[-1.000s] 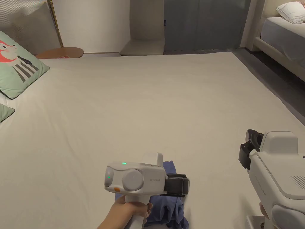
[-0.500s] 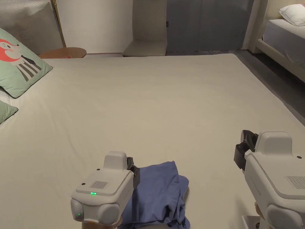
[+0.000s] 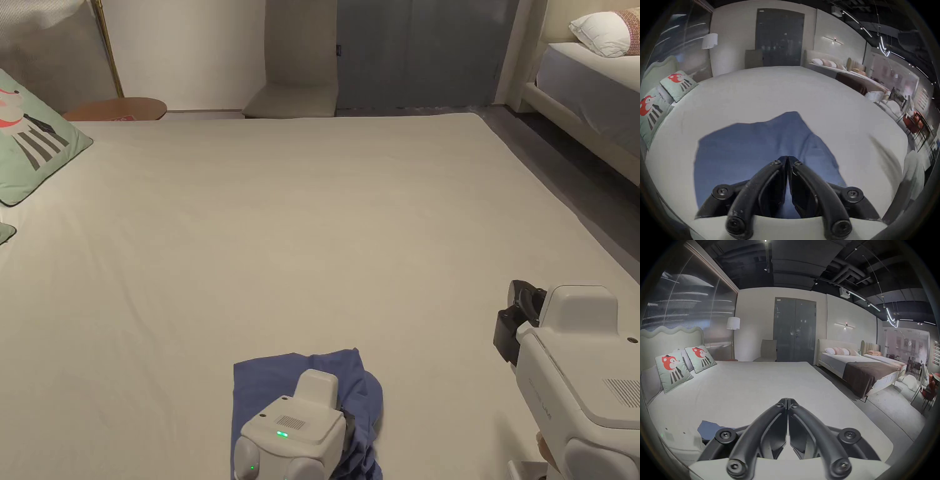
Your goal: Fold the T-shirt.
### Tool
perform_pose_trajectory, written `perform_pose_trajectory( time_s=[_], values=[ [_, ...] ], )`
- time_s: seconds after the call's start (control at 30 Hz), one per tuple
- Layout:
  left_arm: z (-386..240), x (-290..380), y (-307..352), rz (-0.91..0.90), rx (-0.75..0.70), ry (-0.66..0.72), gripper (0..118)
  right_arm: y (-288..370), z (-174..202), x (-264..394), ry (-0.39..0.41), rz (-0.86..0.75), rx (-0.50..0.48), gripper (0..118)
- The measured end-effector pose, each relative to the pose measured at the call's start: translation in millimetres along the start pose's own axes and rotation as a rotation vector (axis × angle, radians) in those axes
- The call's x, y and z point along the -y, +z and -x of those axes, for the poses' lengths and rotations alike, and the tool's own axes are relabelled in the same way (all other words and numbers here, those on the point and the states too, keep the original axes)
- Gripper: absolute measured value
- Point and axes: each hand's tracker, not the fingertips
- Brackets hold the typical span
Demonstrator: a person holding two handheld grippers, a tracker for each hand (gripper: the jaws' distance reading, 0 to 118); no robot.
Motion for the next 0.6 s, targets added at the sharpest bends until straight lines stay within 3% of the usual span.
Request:
perform_pose_trajectory(
  time_s=[0.2,0.4,0.6],
  values=[
    [-27.9,9.1,-14.3,-0.007,0.004,-0.047,0,2.9,-9.8,0.8,-0.001,0.005,0.019,1],
    [-44.0,4.0,-1.4,-0.013,0.096,0.009,0,7.7,-12.6,-0.7,-0.004,0.001,0.027,1],
    [-27.3,-14.7,22.2,-0.164,0.103,0.03,0,17.8,-6.4,-6.9,0.002,-0.02,0.012,1]
  ],
)
